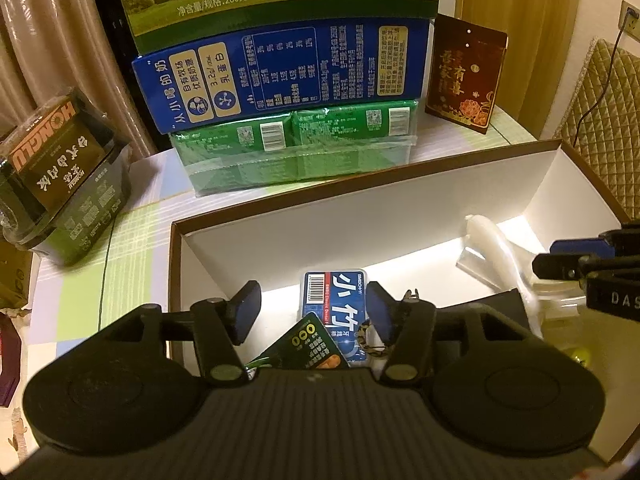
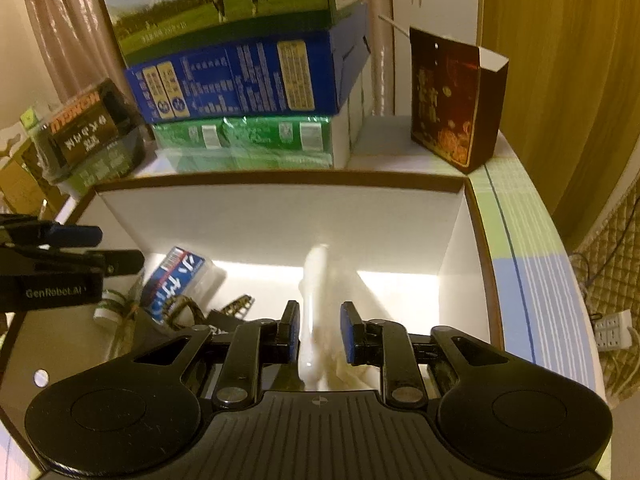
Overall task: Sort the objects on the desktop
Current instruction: 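Lower the lip salve card and white item into the box and open both tools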
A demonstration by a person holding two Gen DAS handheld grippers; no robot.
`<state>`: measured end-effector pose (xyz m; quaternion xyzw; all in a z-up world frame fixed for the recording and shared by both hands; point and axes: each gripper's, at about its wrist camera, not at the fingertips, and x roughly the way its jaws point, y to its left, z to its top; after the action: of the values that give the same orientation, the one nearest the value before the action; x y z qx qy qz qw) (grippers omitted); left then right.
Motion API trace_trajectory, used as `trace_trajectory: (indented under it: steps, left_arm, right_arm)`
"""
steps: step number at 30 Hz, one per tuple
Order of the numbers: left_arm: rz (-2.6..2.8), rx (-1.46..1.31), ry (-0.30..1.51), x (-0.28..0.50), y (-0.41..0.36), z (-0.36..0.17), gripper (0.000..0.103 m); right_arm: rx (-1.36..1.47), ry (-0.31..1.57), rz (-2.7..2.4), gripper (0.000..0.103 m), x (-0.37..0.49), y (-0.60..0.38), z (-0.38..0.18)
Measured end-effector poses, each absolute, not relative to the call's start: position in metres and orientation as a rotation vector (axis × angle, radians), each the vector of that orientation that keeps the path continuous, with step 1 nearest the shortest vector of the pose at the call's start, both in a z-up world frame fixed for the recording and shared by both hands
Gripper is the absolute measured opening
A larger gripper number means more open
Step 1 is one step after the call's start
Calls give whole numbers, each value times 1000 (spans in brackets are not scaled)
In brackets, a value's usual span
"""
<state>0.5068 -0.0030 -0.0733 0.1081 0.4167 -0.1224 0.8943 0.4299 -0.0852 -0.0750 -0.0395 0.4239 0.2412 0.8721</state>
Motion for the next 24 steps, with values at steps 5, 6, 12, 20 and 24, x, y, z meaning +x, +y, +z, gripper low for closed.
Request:
trace_trajectory:
  steps: [5, 6, 12, 20, 24]
  left_arm:
    - [-249, 209, 841, 500, 2, -66, 62]
    - [-248, 208, 836, 498, 3, -64, 63]
    - [-246, 198, 818, 485, 9, -56, 76]
    - [-237, 173, 774, 455, 15, -37, 94]
    - [-225, 169, 735, 432, 18, -26, 99]
  right_arm:
    - [-81, 845, 503, 61, 422, -89, -66]
    - [-80, 846, 504, 65, 421, -90, -64]
    - [-89, 812, 523, 89, 406, -97, -56]
    - [-93, 772, 545, 101, 375, -108, -44]
    - [-93, 768, 537, 101, 356, -114, -37]
